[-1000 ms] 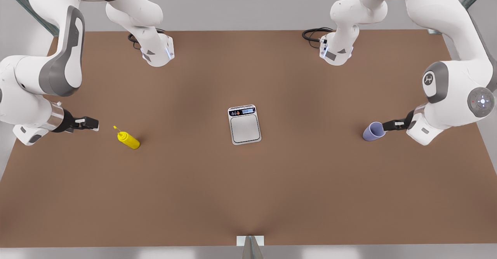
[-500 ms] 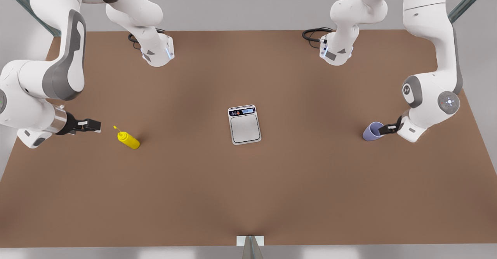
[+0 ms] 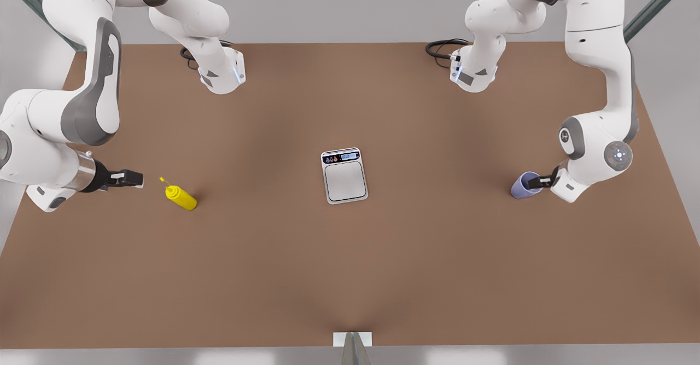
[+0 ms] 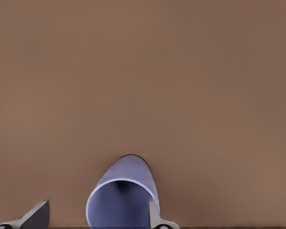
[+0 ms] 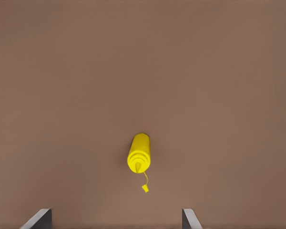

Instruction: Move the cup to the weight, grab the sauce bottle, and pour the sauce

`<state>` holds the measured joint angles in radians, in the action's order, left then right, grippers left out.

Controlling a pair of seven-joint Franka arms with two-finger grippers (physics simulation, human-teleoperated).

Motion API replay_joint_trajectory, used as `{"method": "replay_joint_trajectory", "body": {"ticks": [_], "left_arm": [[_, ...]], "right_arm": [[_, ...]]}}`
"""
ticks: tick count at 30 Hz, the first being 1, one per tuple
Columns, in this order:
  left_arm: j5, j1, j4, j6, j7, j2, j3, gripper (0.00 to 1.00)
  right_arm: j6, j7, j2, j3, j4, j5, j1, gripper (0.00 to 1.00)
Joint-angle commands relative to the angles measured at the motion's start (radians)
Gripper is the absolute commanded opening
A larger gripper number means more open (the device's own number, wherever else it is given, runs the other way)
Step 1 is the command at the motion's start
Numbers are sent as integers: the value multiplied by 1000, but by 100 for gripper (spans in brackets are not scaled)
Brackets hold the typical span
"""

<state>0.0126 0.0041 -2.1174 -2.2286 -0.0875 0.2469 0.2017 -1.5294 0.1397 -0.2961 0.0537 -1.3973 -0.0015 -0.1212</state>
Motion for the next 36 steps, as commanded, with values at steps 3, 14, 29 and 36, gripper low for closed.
{"method": "replay_joint_trajectory", "body": {"ticks": [3, 14, 29, 36], "left_arm": [[0, 0, -10, -8, -2, 5, 2, 99], [0, 1, -52, -57, -37, 38, 27, 67], [0, 1, -50, -141, -52, 103, 25, 37], [3, 1, -50, -146, -52, 112, 24, 27]], "right_arm": [[0, 0, 0, 0, 0, 0, 0, 100], [-3, 1, -1, 0, 0, 0, 0, 100], [-5, 4, -8, 0, -2, -12, 0, 100], [-120, 774, -46, 0, -19, 23, -144, 100]]}}
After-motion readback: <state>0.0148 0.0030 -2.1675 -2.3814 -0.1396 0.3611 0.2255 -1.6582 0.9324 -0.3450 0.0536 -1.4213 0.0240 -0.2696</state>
